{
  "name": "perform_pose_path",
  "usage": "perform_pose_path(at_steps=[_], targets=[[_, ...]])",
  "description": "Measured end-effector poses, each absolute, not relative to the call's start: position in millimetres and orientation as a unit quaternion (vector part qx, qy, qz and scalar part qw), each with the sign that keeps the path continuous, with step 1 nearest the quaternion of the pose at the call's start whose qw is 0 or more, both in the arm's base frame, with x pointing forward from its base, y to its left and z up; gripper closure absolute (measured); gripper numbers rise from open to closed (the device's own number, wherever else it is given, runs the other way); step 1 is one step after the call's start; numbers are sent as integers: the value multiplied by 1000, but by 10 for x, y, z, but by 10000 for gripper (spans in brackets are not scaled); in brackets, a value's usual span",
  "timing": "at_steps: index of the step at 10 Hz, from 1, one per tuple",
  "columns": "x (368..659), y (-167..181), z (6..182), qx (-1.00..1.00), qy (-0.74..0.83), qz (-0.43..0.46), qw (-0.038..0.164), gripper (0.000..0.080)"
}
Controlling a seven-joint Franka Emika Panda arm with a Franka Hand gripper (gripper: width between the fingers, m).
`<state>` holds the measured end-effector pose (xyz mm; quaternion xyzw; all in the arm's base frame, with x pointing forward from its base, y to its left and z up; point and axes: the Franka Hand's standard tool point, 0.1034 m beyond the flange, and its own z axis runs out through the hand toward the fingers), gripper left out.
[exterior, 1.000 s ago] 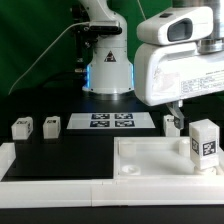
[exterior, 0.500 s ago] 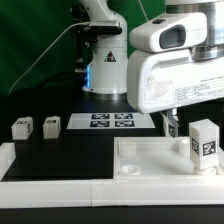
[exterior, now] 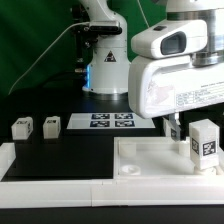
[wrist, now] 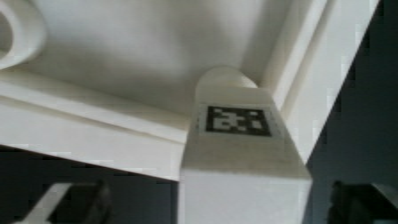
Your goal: Assemble one leg
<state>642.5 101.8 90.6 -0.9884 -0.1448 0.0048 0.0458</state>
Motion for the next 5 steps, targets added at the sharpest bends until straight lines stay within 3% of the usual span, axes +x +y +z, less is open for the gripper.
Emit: perform_pose_path(at_steps=[2, 5], targets=[[6424, 1046, 910, -988, -146, 4, 46, 511], [6422, 1053, 909, -991, -125, 6, 47, 506]])
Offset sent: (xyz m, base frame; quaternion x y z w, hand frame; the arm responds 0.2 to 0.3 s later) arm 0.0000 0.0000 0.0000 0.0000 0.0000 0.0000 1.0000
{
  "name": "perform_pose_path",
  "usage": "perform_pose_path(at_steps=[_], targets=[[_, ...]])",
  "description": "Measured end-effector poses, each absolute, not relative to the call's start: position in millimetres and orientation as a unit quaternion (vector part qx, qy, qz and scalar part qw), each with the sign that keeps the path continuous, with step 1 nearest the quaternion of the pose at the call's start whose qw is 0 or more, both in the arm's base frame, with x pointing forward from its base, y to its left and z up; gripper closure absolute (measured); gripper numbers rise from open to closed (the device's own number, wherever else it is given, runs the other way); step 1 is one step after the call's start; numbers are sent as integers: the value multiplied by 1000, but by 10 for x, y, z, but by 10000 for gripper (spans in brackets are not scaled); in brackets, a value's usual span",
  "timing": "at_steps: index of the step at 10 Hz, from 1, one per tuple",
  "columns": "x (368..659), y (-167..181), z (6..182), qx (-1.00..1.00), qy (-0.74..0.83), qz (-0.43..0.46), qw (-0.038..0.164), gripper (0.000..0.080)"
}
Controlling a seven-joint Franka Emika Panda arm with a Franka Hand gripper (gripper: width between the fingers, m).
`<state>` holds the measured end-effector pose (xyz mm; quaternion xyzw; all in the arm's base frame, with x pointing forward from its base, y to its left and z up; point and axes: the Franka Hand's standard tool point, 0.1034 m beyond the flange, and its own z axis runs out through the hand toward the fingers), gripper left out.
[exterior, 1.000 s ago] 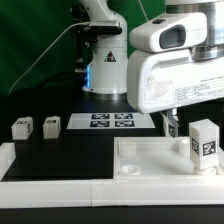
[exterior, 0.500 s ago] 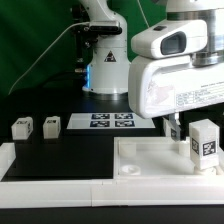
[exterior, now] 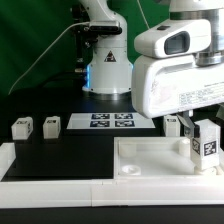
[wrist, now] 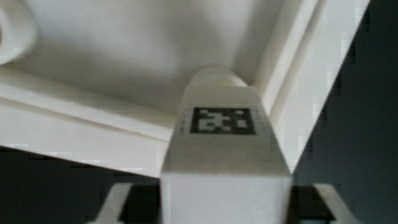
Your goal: Assemble one leg
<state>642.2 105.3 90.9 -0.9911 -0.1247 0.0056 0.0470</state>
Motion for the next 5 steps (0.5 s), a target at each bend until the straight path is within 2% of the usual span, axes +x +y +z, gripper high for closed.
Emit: perform_pose_path(at_steps=[2, 5], targets=[[6421, 1058, 908, -996, -80, 8, 48, 506], [6414, 1076, 901, -995, 87, 15, 47, 506]])
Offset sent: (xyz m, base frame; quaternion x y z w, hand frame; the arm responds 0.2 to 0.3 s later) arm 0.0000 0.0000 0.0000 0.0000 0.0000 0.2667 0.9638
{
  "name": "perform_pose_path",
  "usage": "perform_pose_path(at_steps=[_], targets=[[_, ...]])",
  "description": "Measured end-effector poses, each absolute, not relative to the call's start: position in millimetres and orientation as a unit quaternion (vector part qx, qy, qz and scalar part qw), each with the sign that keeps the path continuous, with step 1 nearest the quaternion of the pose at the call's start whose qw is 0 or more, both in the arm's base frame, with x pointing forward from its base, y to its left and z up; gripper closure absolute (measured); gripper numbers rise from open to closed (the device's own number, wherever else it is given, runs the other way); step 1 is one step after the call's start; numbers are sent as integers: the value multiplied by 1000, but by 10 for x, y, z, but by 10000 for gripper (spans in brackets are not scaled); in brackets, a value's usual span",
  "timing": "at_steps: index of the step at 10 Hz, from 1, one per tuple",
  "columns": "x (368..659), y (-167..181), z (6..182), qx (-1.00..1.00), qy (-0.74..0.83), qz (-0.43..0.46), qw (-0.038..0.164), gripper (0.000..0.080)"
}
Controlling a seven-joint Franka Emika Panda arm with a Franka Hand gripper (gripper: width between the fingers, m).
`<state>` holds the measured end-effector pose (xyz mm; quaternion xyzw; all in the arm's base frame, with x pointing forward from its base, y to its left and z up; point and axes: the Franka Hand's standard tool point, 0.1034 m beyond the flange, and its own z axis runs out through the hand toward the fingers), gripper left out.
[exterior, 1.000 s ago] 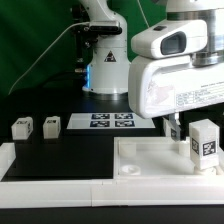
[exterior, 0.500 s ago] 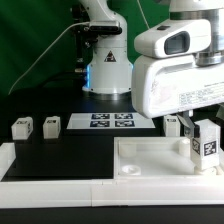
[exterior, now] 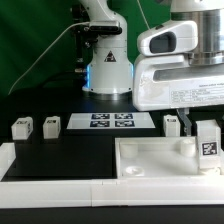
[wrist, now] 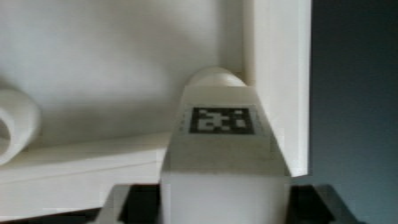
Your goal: Assemble one leg
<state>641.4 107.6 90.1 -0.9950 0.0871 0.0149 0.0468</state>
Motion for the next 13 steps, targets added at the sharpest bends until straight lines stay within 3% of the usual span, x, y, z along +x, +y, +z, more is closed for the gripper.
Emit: perform_pose_path(at_steps=[7, 10, 13], targets=[[6385, 1095, 910, -874, 484, 30, 38, 506], [6381, 1106, 909, -820, 570, 35, 36, 506], [6378, 1112, 903, -828, 558, 35, 36, 506]])
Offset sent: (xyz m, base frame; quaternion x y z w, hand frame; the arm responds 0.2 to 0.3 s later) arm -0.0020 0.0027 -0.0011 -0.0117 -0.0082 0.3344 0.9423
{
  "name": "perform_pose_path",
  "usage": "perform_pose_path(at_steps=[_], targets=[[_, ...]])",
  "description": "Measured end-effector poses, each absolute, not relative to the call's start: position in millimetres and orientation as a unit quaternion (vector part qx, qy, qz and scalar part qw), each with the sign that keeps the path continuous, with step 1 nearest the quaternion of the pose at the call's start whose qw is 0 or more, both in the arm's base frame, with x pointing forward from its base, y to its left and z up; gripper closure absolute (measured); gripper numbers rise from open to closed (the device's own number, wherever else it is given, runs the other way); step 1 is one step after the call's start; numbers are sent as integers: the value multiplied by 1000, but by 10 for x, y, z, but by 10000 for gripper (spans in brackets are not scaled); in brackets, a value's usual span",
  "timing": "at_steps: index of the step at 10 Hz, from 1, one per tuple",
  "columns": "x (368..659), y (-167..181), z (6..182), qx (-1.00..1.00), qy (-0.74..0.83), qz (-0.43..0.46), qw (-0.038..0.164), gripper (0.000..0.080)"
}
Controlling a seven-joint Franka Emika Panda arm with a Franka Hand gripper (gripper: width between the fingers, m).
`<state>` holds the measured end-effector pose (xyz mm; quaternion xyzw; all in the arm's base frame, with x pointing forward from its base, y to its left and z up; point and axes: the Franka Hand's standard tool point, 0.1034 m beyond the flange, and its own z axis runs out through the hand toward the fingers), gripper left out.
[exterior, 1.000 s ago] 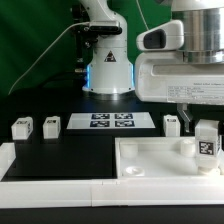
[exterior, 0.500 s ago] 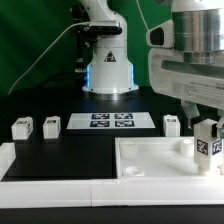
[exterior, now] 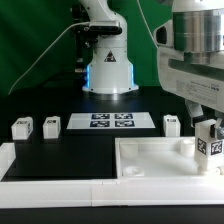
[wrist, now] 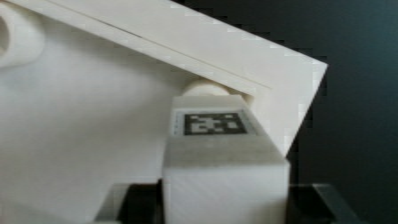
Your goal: Assemble one leg
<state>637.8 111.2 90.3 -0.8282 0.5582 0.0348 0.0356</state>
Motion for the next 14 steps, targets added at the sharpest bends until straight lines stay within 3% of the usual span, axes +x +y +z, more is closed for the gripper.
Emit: perform_pose_path(at_steps=[2, 3, 4, 14], targets=[[6374, 1125, 896, -841, 539, 34, 36, 225], [6371, 1120, 880, -870, 490, 33, 37, 225], [6368, 1115, 872, -906, 420, 30, 39, 165], [6376, 1112, 874, -991, -126, 5, 44, 151]])
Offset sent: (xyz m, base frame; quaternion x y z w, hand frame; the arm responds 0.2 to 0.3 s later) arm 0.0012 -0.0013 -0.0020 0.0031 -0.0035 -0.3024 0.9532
